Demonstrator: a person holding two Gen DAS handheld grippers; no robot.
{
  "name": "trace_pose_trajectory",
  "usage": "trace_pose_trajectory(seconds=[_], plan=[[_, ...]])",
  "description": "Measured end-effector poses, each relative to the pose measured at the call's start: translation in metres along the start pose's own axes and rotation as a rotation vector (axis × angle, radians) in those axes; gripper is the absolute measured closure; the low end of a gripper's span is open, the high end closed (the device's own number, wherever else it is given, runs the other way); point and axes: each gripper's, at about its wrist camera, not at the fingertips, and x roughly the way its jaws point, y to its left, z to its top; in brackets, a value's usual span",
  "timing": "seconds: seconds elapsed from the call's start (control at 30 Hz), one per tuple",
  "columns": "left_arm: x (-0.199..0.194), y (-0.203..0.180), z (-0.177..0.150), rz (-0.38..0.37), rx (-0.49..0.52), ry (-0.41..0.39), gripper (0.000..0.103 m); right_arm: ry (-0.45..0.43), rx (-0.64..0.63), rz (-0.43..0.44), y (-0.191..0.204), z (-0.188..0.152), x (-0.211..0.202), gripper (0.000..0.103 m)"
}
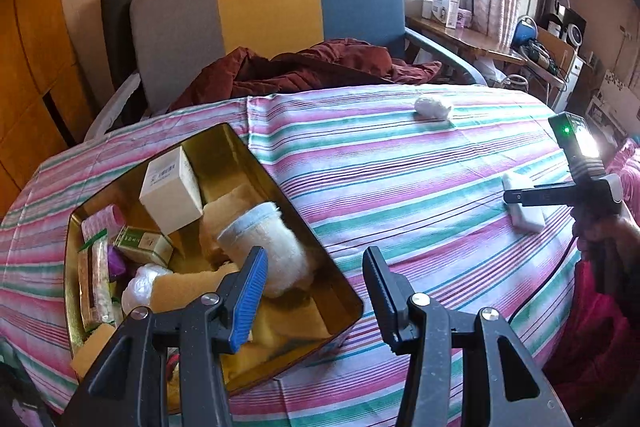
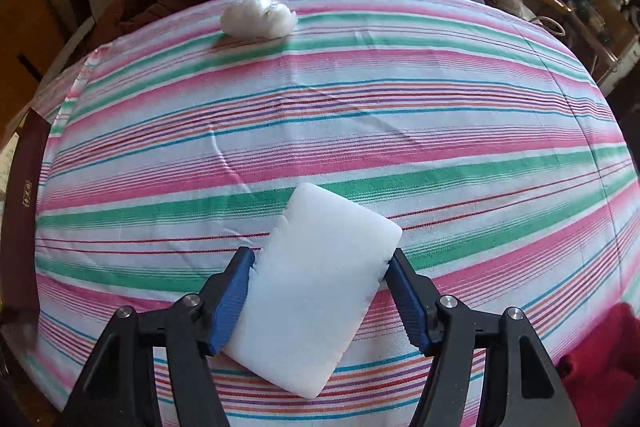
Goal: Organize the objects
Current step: 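Reach the left tool to the wrapped cotton ball and grasp it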
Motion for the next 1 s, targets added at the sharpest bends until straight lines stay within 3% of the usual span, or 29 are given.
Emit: trace_pose_trajectory(seconds=[0.27,1.0], plan=[[0.006,-0.02,0.012,-0.003,0.03,0.011,0.053,-0.017,-0.017,0.008,-0.003,-0.004,0.0,0.034],[0.04,-0.081,0.051,-0.099,0.116,0.035,0.053,0.0,-0.043,0.007,0.004,0.01,0.008,0.027]])
